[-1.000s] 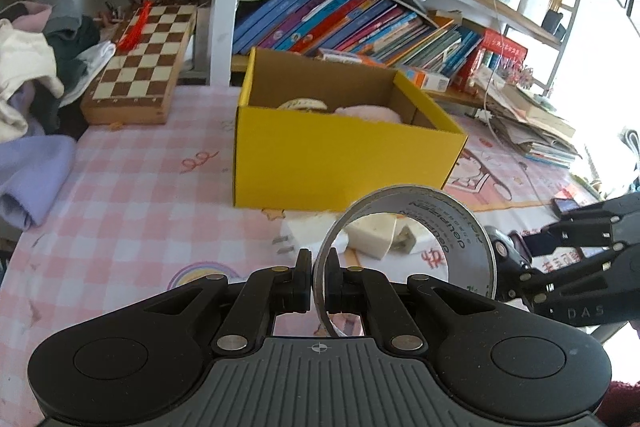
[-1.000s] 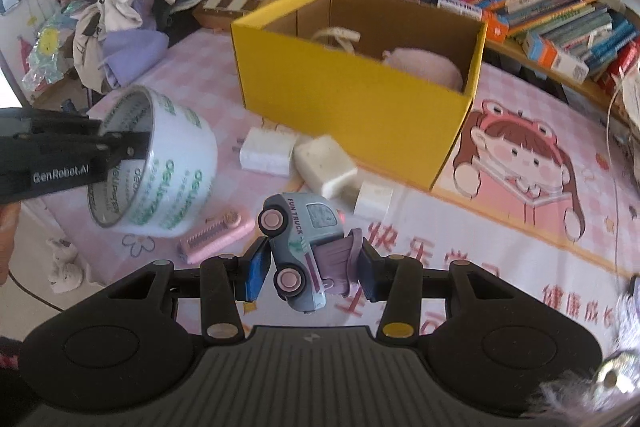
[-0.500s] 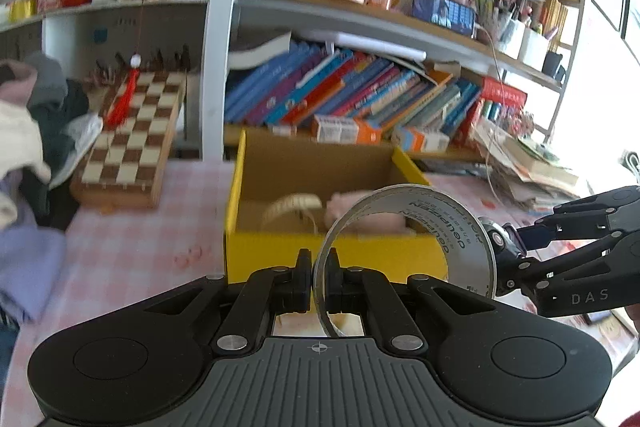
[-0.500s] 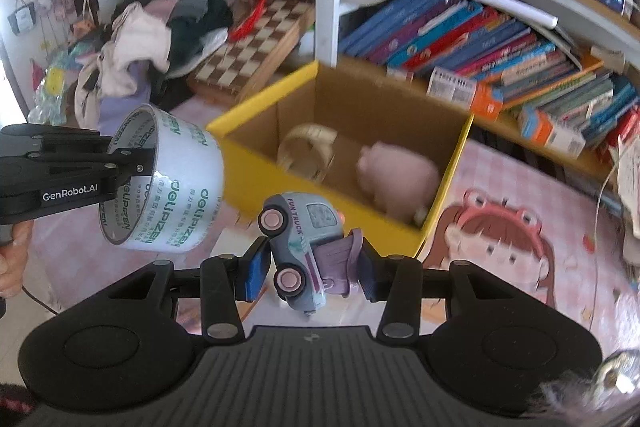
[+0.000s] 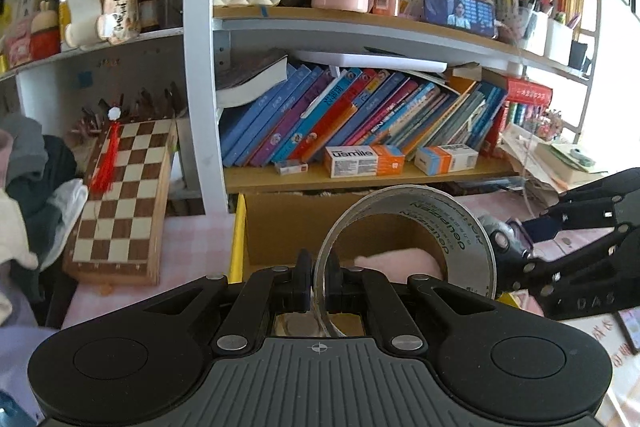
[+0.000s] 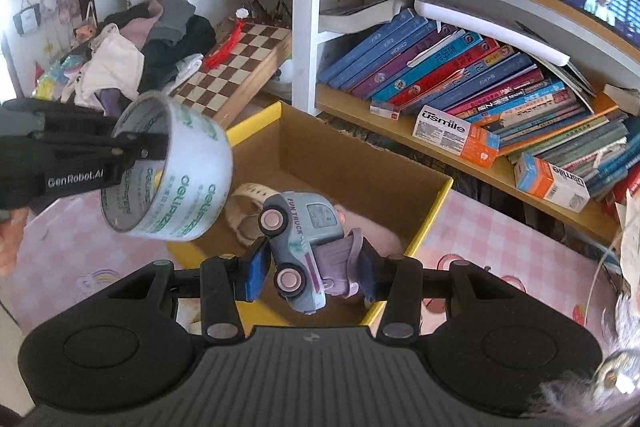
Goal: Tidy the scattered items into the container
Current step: 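Carry the tape roll with the left tool while the right tool carries the car over the box, then open both tools to drop the tape roll and toy car into the box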
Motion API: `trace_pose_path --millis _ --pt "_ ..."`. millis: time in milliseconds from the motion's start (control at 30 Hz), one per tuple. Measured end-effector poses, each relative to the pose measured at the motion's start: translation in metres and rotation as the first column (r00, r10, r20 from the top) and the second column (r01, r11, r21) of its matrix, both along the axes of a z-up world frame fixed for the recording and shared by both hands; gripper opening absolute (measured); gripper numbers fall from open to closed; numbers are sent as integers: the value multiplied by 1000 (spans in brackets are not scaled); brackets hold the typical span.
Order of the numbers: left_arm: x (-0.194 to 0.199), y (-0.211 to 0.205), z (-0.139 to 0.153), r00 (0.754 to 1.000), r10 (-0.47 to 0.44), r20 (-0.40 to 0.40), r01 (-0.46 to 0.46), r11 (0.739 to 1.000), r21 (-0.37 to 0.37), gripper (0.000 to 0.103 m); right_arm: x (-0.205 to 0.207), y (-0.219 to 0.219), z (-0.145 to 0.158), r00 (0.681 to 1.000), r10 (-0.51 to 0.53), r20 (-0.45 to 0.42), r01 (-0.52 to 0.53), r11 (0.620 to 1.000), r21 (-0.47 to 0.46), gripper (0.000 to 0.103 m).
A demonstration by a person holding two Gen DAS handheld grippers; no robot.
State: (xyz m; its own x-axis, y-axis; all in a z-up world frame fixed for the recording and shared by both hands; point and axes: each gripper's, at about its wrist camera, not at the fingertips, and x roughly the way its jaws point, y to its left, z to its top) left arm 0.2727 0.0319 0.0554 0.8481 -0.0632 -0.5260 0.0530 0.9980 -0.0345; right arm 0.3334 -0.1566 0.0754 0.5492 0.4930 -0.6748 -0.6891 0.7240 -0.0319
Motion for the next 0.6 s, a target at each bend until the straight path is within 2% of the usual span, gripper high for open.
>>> trace_pose_path --millis 300,600 --pt "59 0 -9 998 25 -53 -22 998 55 5 51 24 -29 995 92 -47 -96 991 -91 43" --pt "110 3 -38 987 59 -151 -35 987 156 5 84 56 -66 970 200 -140 -227 949 -219 43"
